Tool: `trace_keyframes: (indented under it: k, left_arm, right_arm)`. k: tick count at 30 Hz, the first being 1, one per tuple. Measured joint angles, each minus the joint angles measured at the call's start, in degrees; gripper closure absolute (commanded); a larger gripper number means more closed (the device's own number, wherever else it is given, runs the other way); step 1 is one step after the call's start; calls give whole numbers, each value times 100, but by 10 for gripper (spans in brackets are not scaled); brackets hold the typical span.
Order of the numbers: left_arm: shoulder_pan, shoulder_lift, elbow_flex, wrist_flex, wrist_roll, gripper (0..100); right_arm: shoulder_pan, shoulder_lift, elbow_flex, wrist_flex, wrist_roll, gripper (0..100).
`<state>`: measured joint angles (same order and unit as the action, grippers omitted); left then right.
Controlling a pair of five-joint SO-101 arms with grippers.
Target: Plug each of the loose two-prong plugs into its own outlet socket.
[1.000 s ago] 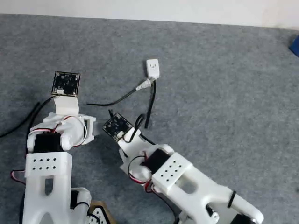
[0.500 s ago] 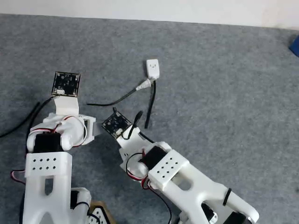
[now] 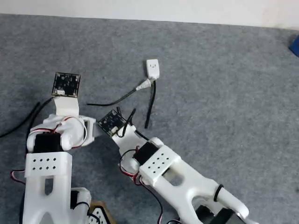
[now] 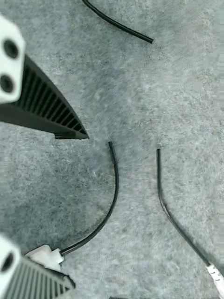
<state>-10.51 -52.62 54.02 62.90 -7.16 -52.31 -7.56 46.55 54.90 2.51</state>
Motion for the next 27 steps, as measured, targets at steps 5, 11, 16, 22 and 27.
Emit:
trace_keyframes:
  k: [5,11,16,22,27]
  left_arm:
    - [0,0,0,26,0,575]
    - [0,0,0,26,0,575]
    - [0,0,0,26,0,575]
    - [0,0,0,26,-123,575]
    - [18,0,0,26,-457,575]
  right_arm:
    - [0,-97,-114,264,0,963]
    - [18,-800,-114,1002,9,779]
    - [18,-1345,-141,1371,141,712]
    - [149,-2215,-774,2233,325,711]
    - [1240,-3103,-1081,2453,255,711]
